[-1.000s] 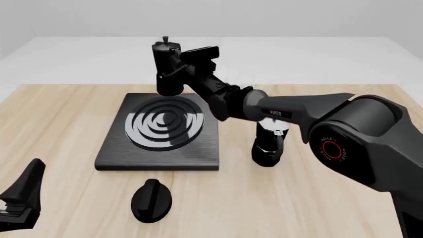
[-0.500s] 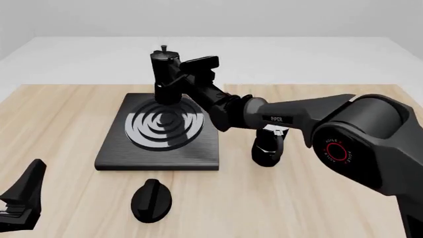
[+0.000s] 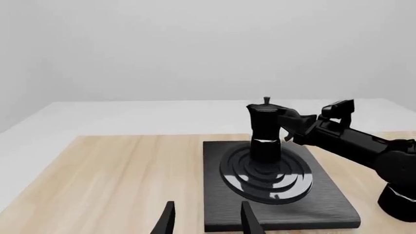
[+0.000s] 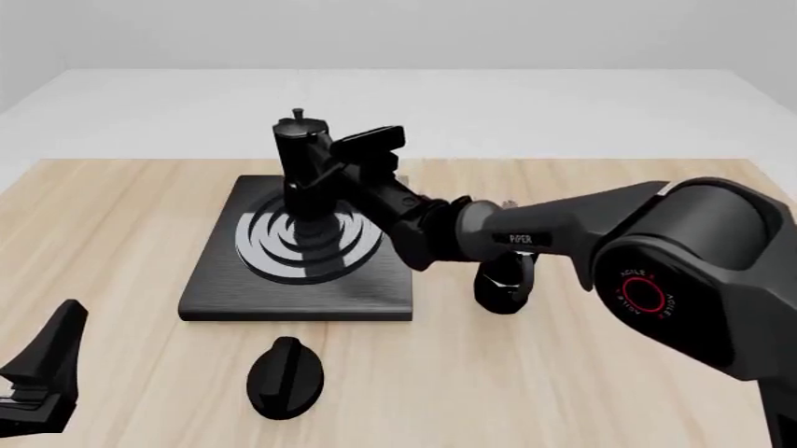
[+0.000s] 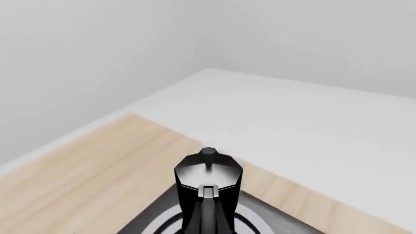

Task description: Put the right moka pot on the stove.

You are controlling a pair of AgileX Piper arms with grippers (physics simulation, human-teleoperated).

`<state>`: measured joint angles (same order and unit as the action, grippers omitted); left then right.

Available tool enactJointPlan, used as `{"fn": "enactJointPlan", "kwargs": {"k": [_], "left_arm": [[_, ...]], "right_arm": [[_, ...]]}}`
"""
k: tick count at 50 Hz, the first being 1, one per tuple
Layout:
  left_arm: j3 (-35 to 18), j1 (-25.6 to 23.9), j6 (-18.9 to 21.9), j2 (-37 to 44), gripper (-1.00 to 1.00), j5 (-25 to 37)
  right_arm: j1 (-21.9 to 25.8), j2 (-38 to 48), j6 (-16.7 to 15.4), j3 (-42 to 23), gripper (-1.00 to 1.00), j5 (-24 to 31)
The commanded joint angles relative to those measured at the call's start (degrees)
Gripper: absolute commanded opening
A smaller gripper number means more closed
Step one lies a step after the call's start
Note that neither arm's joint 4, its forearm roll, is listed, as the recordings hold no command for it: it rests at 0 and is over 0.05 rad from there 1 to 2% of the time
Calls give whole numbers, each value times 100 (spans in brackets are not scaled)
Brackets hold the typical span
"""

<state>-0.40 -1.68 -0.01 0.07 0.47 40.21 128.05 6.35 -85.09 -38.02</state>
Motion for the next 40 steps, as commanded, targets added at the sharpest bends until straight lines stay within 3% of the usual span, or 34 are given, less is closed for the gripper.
{"fn": "enactJointPlan", "kwargs": {"k": [1,34,35,40], "left_arm": [[14,-2,-1,0,100,-10],[5,-4,-1,-2,100,-4],[4,-4,-2,-2,100,3],[11,-5,-2,-1,100,-4]], "right_arm": [[7,-61,57,-108,-100,-28],[-115,164,122,-268,-100,132],[-108,137,124,-237,100,116],[-102,74,70,-178,100,108]]}}
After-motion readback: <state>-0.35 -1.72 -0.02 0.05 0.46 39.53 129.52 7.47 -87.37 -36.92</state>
